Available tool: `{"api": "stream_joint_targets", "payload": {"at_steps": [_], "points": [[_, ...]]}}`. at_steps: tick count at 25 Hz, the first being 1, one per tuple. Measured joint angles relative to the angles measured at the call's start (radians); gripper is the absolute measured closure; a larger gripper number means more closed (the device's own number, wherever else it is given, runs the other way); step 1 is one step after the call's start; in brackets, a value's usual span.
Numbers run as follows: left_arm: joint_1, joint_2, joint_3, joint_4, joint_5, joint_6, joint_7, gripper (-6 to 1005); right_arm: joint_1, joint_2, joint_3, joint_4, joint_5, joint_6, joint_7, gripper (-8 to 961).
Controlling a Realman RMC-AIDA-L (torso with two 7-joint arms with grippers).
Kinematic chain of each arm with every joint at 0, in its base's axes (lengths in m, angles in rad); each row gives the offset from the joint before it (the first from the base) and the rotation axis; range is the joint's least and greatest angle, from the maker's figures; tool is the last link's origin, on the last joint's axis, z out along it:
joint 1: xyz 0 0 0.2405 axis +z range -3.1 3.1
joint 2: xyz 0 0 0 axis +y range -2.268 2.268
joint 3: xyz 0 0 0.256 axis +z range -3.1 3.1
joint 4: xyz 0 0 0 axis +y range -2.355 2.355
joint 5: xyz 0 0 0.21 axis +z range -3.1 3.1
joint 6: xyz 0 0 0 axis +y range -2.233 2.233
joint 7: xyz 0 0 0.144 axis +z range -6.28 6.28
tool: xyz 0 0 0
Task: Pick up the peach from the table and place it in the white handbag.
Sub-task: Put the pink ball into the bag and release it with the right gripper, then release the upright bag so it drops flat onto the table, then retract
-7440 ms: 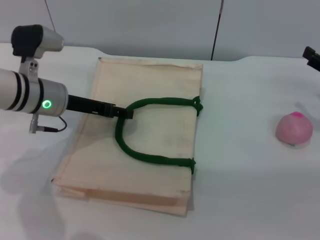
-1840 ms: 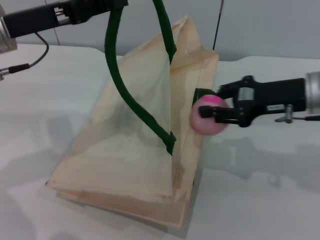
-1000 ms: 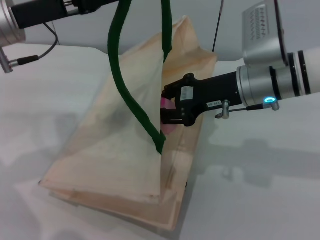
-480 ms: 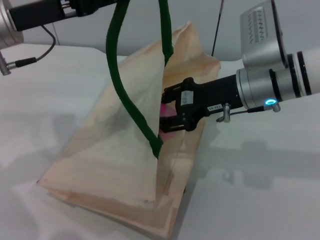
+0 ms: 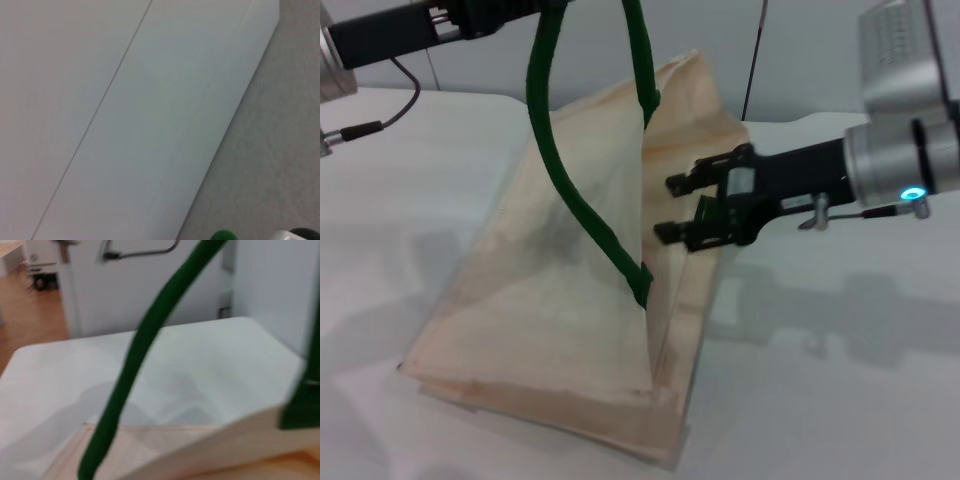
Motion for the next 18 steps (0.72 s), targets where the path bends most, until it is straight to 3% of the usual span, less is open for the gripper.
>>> {"api": "stream_joint_targets", "payload": {"at_steps": [8,13,18], "points": [[0.022,0.0,-0.001,0.026,-0.028,-0.056,-0.005,878,-0.149,-0.002,0.005,-0.21,0.075,-0.006,0.106,219],[0.047,-0.003,-0.001,0.029,-0.048,-0.095,-0.001,816,-0.225,-0.002,0.009,-0.277,0.116,-0.062,0.137,210],[0.065,-0.009,-0.002,0.029,-0.06,-0.139,0.016,578,-0.285,-0.002,0.033,-0.302,0.173,-0.117,0.137,210]]}}
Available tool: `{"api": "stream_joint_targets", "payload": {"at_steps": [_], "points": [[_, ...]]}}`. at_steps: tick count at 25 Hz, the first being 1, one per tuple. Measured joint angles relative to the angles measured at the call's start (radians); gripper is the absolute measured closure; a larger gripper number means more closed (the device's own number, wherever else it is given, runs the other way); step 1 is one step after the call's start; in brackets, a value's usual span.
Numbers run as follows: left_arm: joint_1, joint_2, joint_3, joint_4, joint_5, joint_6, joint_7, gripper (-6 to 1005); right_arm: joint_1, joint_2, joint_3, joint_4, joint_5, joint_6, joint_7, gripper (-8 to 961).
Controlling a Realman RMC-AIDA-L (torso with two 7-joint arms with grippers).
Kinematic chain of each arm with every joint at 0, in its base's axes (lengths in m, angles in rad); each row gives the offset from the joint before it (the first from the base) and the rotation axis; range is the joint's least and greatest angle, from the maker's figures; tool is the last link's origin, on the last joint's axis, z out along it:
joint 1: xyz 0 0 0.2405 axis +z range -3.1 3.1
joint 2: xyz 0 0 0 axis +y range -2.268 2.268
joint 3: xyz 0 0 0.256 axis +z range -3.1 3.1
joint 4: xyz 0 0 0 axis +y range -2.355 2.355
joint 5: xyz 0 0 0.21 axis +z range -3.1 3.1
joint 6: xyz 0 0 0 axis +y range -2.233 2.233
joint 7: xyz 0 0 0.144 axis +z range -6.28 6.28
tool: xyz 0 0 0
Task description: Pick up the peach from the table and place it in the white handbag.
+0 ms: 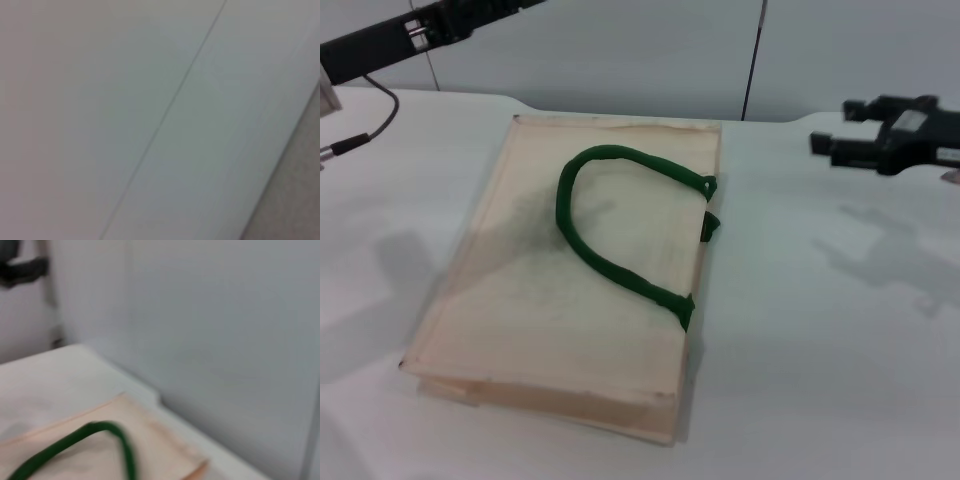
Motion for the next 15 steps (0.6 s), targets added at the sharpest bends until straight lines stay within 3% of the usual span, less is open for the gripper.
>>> {"api": "stream_joint_targets", "payload": {"at_steps": [5,9,15], "points": [[0.036,-0.023,-0.001,0.0,-0.069,-0.066,0.078,484,-0.061,0.003,0.009,0.009,0.161,-0.093,-0.07,210],[0.067,-0.054,-0.001,0.0,-0.112,-0.187,0.147,409,-0.104,0.005,0.009,0.051,0.297,-0.158,-0.164,210],[0.108,-0.089,-0.004,0.011,-0.196,-0.337,0.267,410,-0.131,0.007,0.009,0.185,0.527,-0.268,-0.37,210]]}}
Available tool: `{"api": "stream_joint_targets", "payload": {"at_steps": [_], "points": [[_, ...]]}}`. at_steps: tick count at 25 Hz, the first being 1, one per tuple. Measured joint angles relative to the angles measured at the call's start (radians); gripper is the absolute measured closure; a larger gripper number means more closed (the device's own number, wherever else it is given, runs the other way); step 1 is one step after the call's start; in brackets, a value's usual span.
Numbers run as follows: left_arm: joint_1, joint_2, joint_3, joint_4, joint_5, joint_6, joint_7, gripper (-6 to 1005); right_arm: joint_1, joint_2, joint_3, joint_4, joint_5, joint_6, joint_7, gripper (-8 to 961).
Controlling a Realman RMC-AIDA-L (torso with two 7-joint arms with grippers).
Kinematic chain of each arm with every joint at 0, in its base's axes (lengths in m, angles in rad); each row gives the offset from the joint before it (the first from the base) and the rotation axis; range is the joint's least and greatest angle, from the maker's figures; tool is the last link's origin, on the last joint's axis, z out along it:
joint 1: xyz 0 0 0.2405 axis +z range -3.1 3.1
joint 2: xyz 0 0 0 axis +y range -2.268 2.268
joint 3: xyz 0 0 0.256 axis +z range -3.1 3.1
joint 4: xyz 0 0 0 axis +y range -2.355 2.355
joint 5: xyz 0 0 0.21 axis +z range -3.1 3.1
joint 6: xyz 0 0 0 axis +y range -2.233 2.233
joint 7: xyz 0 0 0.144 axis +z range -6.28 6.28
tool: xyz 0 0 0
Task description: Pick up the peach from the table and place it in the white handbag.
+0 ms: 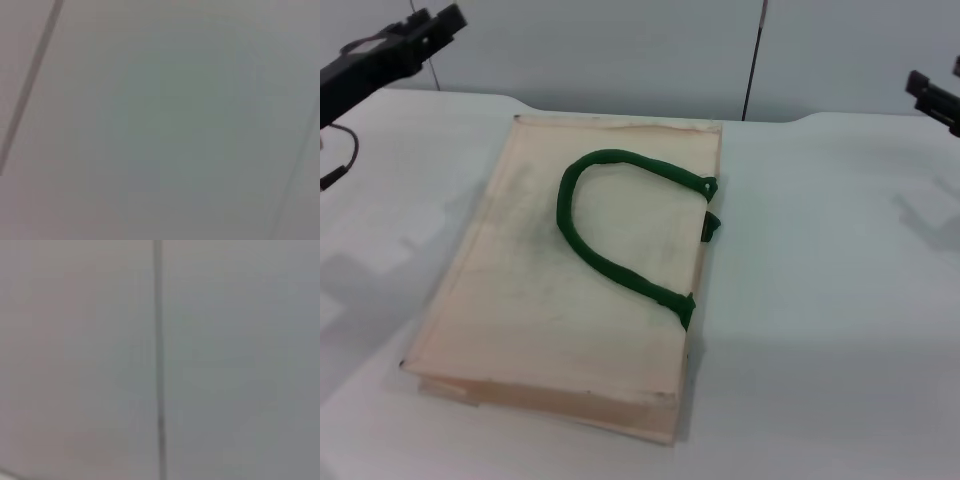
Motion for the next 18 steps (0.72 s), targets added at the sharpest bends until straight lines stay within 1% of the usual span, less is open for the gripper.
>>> {"api": "stream_joint_targets", "payload": {"at_steps": [6,11,13,14,15,18], "points": [[0.049,-0.001,-0.006,0.114,-0.127,-0.157,0.17,409,-0.002,0.001,0.0,0.158,0.274,-0.079,-0.278,210],[0.081,-0.001,-0.006,0.217,-0.24,-0.262,0.356,409,-0.005,0.0,0.001,0.271,0.505,-0.087,-0.496,210],[0.093,-0.002,-0.006,0.26,-0.283,-0.284,0.442,409,-0.006,0.0,0.001,0.304,0.57,-0.088,-0.56,210],[0.104,-0.003,-0.006,0.302,-0.328,-0.295,0.53,409,-0.006,0.0,0.001,0.315,0.591,-0.089,-0.58,210],[0.104,-0.003,-0.006,0.302,-0.328,-0.295,0.53,409,-0.006,0.0,0.001,0.324,0.611,-0.09,-0.597,210],[0.126,-0.004,-0.006,0.386,-0.415,-0.301,0.706,409,-0.005,-0.001,0.001,0.341,0.642,-0.096,-0.616,210]]}}
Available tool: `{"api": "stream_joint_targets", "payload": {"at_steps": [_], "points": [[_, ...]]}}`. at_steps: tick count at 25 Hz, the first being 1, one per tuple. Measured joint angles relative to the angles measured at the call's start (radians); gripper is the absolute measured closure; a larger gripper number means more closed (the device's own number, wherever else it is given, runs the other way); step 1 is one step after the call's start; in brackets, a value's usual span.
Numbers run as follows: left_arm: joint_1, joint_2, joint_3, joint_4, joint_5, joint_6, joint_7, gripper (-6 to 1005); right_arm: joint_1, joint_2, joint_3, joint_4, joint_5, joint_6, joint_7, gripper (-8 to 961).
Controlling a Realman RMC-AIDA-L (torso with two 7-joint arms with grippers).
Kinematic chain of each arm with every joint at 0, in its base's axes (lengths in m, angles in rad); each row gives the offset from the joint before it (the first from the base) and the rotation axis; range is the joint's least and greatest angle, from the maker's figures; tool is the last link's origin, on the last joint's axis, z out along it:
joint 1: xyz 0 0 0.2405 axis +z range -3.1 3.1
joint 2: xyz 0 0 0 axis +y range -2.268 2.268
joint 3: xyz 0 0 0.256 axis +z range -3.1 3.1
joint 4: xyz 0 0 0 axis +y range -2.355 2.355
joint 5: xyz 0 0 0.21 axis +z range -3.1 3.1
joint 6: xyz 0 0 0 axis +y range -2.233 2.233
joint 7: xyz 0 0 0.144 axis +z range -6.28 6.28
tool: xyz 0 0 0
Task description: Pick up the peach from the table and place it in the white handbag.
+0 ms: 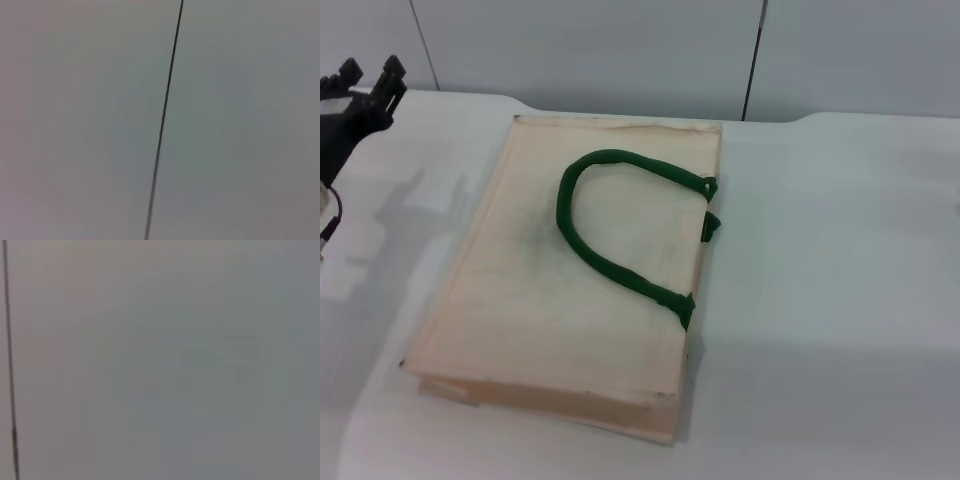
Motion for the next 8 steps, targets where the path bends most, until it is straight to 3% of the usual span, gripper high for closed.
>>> {"api": "stream_joint_targets", "payload": {"at_steps": [8], "points": [[0.036,-0.002,0.0,0.184,-0.236,0.006,0.405,409,0.0,-0.001,0.0,0.01,0.032,-0.018,-0.002,210]]}}
